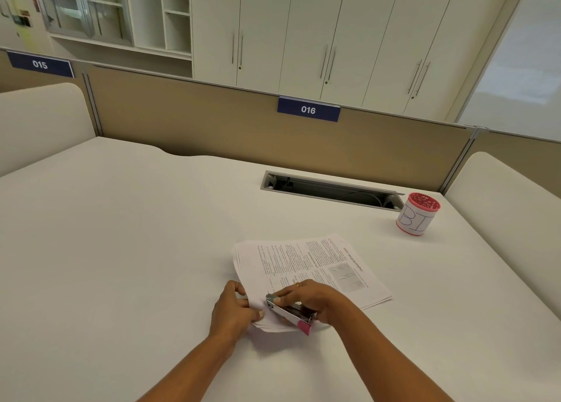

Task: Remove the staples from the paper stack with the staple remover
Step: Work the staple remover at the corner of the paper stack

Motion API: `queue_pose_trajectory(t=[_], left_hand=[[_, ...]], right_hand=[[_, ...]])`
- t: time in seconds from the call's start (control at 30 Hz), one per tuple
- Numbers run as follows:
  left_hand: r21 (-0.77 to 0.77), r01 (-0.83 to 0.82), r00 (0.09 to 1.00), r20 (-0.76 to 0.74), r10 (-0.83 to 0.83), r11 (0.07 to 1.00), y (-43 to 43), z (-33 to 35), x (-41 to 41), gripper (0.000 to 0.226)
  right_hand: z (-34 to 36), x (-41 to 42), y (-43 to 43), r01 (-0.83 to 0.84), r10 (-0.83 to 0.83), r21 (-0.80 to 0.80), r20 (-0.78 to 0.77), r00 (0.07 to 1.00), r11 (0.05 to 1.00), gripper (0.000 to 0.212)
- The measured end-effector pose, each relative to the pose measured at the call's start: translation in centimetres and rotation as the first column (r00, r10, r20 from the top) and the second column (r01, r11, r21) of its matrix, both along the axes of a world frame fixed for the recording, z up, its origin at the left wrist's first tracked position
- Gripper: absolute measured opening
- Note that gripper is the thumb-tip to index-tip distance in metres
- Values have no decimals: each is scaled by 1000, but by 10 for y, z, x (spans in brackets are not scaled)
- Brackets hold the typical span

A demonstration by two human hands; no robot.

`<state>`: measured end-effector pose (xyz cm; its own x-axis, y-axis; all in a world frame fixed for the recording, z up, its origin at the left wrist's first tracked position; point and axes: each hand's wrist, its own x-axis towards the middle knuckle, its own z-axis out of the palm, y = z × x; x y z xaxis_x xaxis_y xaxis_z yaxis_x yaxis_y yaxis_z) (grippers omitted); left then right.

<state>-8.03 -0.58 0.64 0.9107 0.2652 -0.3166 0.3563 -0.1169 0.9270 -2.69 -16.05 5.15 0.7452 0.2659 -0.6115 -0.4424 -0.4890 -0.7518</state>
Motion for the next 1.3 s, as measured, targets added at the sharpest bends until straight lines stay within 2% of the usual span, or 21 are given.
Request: queue_pose_trajectory(t=[0.33,0.7,0.97,1.13,1.3], left_hand=[[25,54,998,16,-54,998,2,-2,-1,43],[41,86,995,39,-88,995,2,-3,-3,43],[43,83,996,35,-84,996,3,-4,-3,43],[-21,66,998,-2,-66,998,4,-2,1,44],[-46,42,999,-29,-44,998,4,-4,5,46]], right_hand=[[-4,8,-3,-50,50,4,-92,994,999,31],[-11,15,-8,-14,29,76,-209,978,997,32],[-8,14,-9,-26,43,82,-207,977,996,28],[-9,8,-12,-18,25,83,-87,996,996,25],[-14,1,-21,79,-62,209,-84,995,975,11]])
